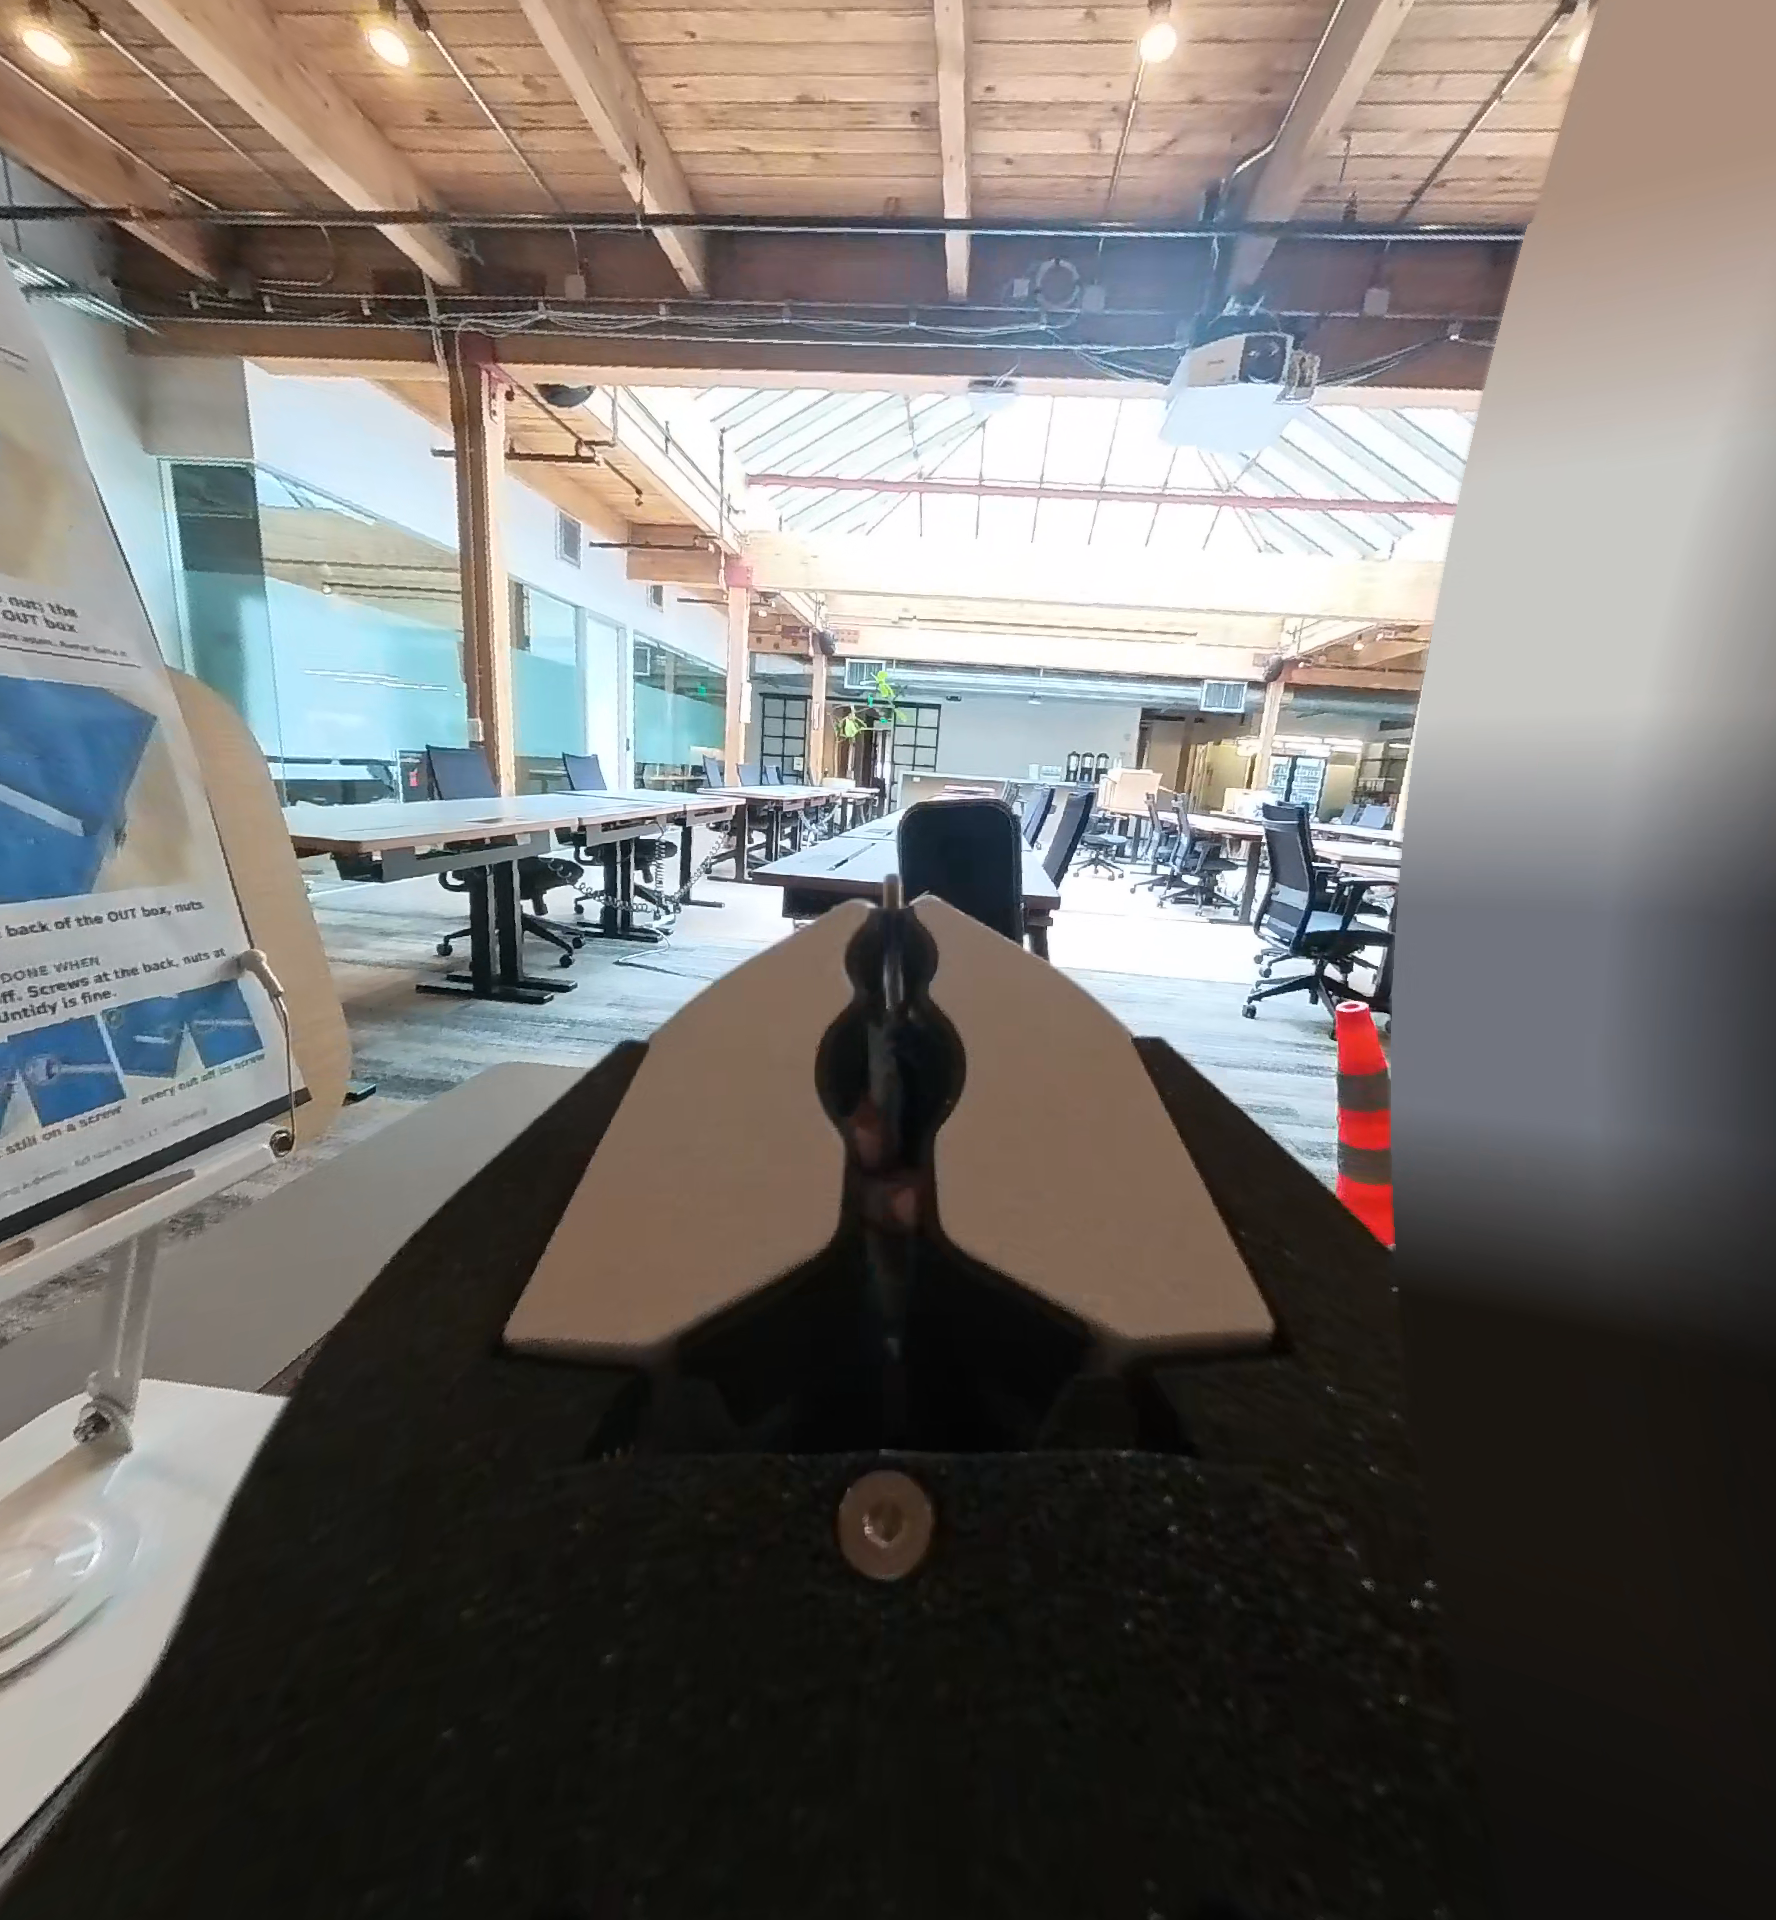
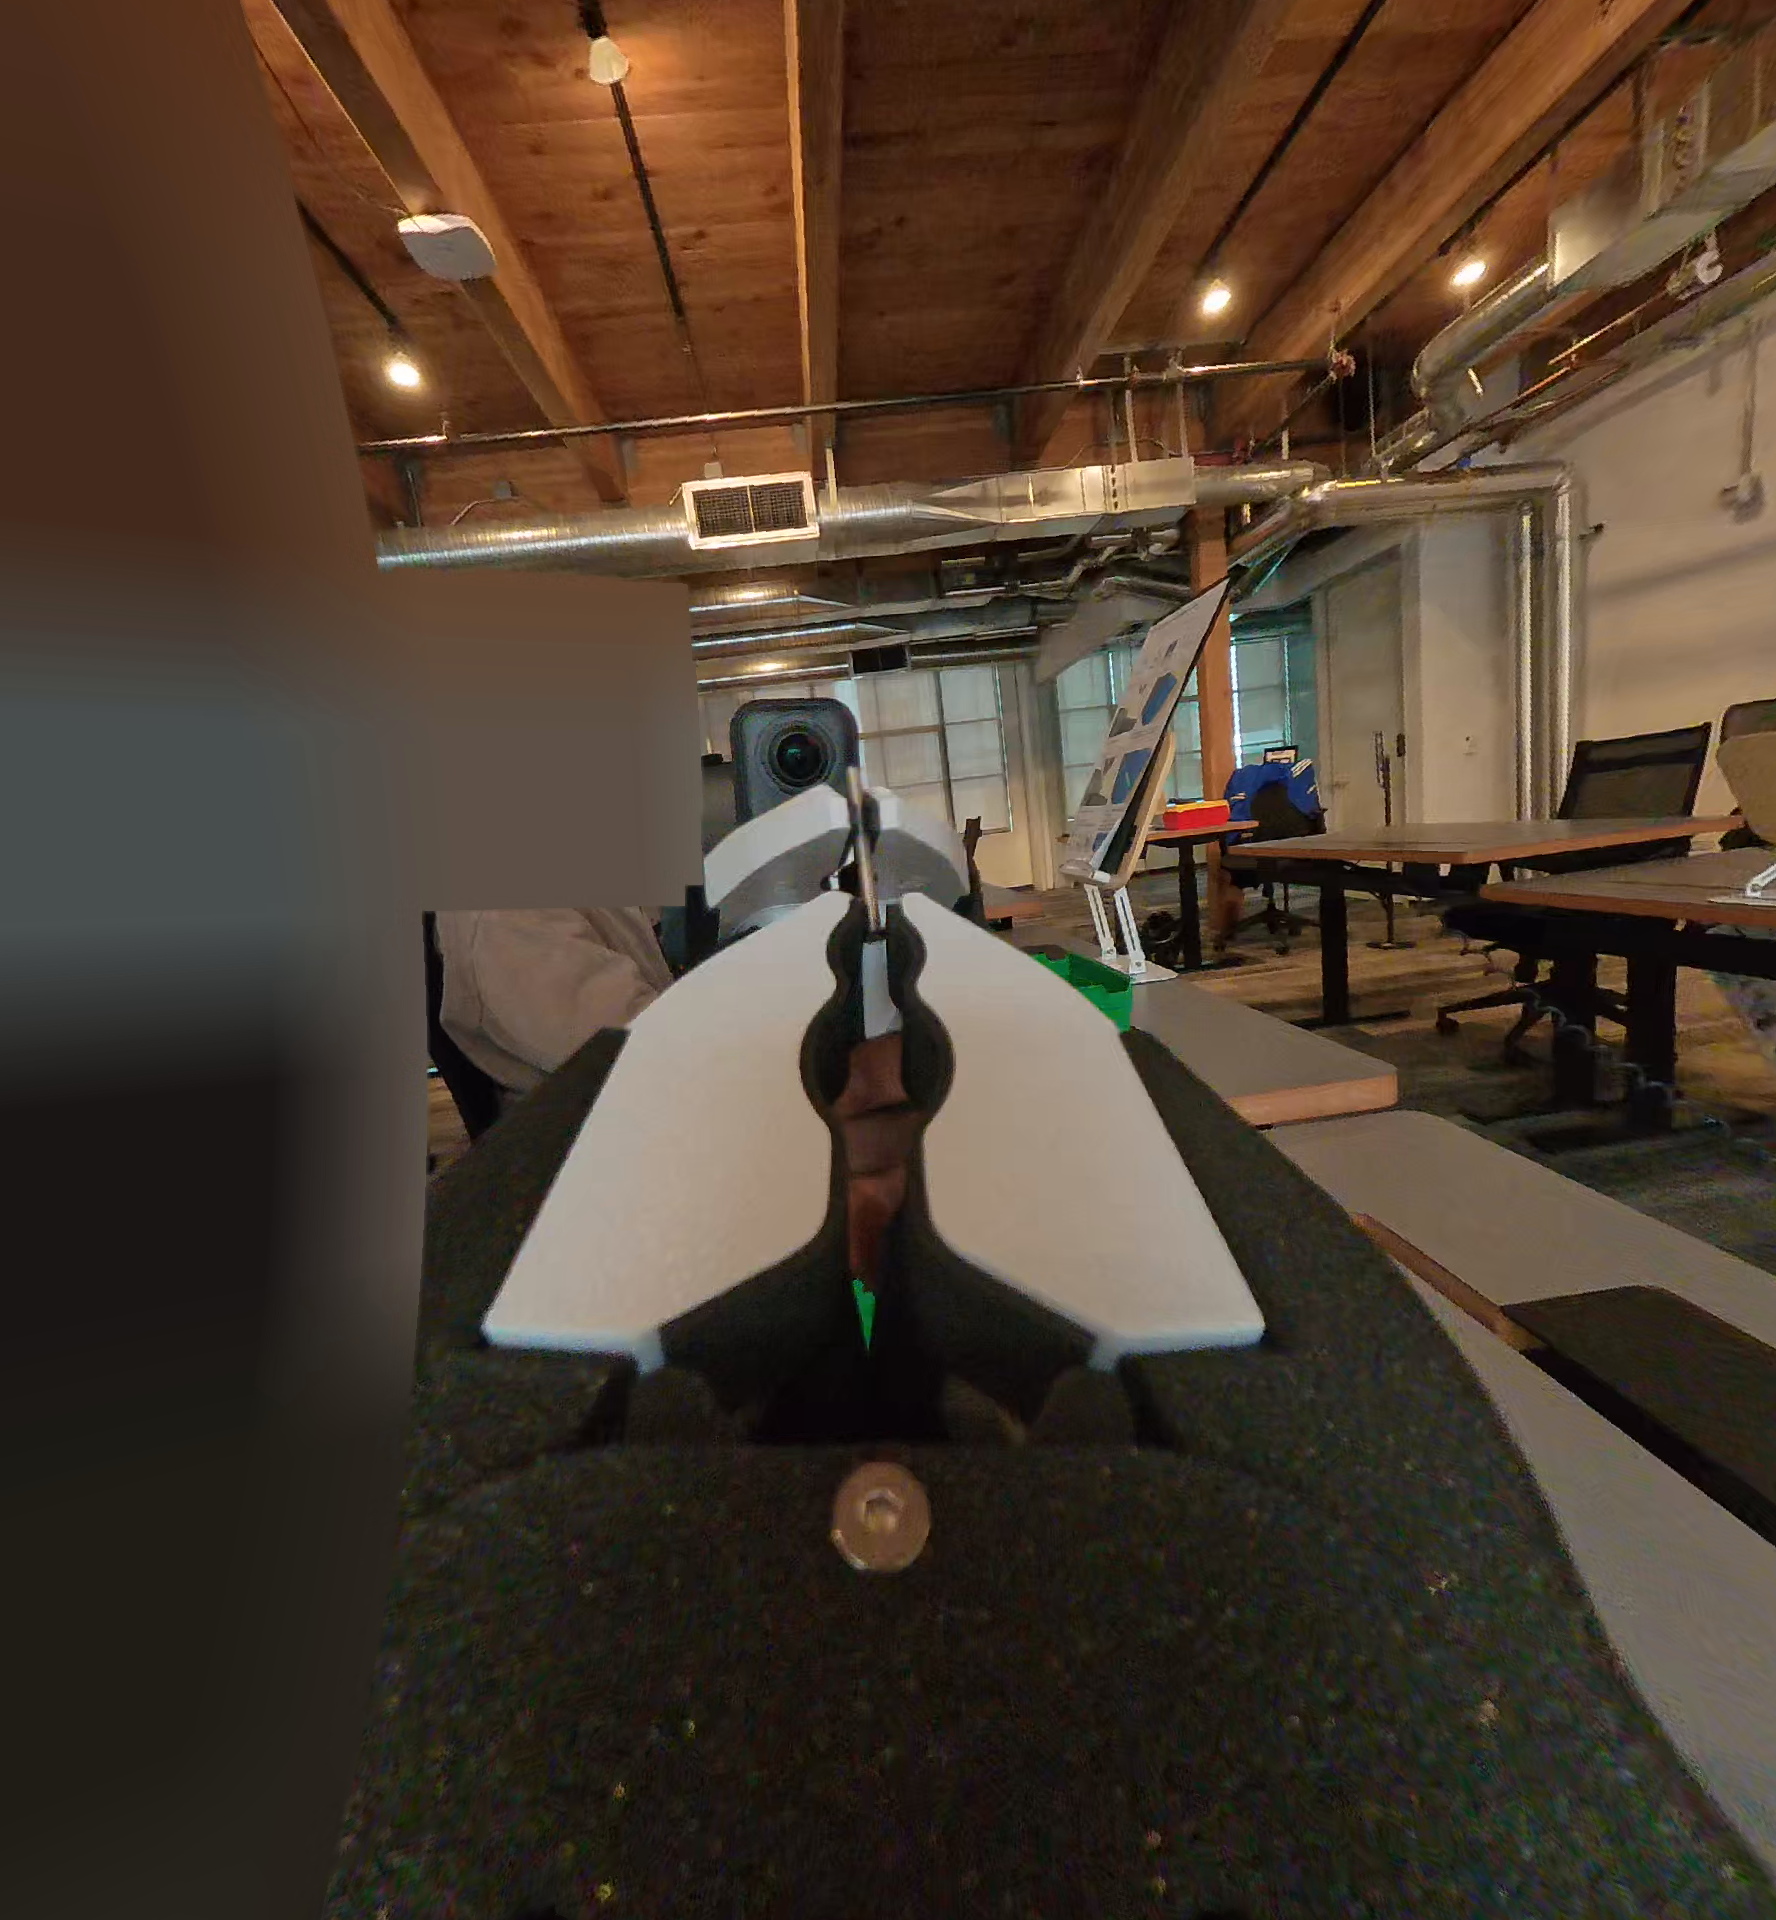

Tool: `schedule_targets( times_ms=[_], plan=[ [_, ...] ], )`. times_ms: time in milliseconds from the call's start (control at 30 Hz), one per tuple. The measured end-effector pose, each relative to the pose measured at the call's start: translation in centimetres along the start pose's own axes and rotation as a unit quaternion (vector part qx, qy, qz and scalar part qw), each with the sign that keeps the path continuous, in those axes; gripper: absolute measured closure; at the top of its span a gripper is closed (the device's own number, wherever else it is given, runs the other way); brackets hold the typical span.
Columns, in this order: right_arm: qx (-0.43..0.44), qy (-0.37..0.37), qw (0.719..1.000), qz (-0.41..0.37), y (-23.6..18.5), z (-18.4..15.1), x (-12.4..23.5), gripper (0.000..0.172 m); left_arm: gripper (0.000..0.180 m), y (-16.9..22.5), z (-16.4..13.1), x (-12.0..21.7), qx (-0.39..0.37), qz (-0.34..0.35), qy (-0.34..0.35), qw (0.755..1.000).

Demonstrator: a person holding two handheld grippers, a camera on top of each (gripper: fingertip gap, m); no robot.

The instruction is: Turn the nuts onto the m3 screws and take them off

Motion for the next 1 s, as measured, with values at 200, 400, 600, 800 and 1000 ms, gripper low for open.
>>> schedule_targets(
  times_ms=[200, 400, 600, 800, 1000],
  plan=[
    [0.009, -0.092, 0.996, 0.001, 0.0, -0.3, 0.4, 0.162, 0.179, -0.1, -0.3, 0.4, -0.008, -0.006, -0.064, 0.998],
    [0.067, -0.245, 0.966, -0.037, -0.7, -0.5, 1.1, 0.155, 0.180, -0.5, -1.1, 1.0, -0.013, 0.001, -0.158, 0.987],
    [0.083, -0.267, 0.959, -0.045, -1.1, -0.4, 0.9, 0.160, 0.179, -0.4, -1.7, 0.9, -0.030, 0.001, -0.194, 0.981],
    [0.094, -0.230, 0.968, -0.044, -1.8, 1.0, 1.1, 0.163, 0.179, -0.1, -2.6, 0.6, -0.048, -0.010, -0.229, 0.972],
    [0.073, -0.237, 0.968, -0.031, -1.7, 0.4, 0.8, 0.165, 0.179, 0.5, -3.1, 0.1, -0.061, -0.022, -0.244, 0.968]
  ],
)
Point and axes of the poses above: each gripper's, where its closed fingertips meet, x back along the fingers, z out of its top, y = z × x across the jaws, the point moved 8 cm from there along x, back along the fingers, and after that the axes turned 14 degrees about z, right-handed, at the moved point
